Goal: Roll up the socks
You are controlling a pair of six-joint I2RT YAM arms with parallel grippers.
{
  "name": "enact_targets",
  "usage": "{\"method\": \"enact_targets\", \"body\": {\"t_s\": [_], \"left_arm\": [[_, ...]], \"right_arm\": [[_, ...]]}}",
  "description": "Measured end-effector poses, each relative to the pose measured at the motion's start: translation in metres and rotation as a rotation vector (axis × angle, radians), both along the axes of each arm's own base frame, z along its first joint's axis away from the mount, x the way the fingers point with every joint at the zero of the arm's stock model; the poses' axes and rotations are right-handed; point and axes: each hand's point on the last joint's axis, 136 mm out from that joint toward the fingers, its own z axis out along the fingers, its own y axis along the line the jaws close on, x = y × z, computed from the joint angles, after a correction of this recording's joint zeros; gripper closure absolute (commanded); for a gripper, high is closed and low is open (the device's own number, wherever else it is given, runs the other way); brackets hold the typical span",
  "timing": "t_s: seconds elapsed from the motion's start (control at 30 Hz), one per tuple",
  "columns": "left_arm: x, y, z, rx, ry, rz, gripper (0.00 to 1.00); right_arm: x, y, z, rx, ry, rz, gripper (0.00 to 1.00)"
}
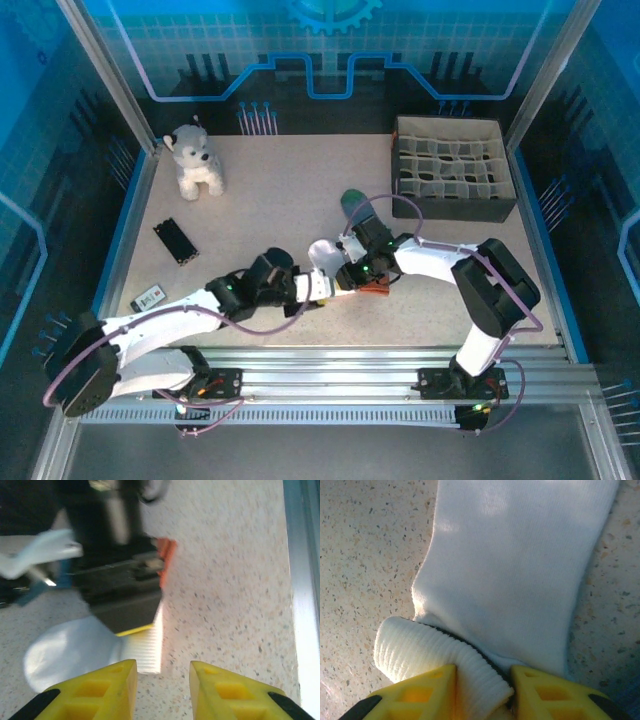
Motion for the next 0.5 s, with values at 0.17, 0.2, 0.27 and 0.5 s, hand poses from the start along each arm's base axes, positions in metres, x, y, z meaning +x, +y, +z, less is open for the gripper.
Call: {"method": "enact_targets", "body": {"t_s": [0.17,0.2,0.27,0.5], "left_arm": [[0.003,-0.002,-0.038,0.139,-0.047,-0.022,0.69],[0.006,-0.002,-0.044,0.156,-0.051,-0.022,0.69],[0.009,-0.003,-0.053,0.182,-0.056,-0.021,0.69],[0.020,-0.009,-0.066,0.201,-0.097,-0.018,0.69]], "right_arm": [[0.000,0.000,0.000,-0.012,0.015,0.004,0.67],[0.000,0.000,0.000,-0.015,0.018,0.004,0.67],[0.000,0.000,0.001,-0.020,0.024,0.004,0.68],[-0.001,-0.001,0.001,-0.031,0.036,0.010,0.70]]}}
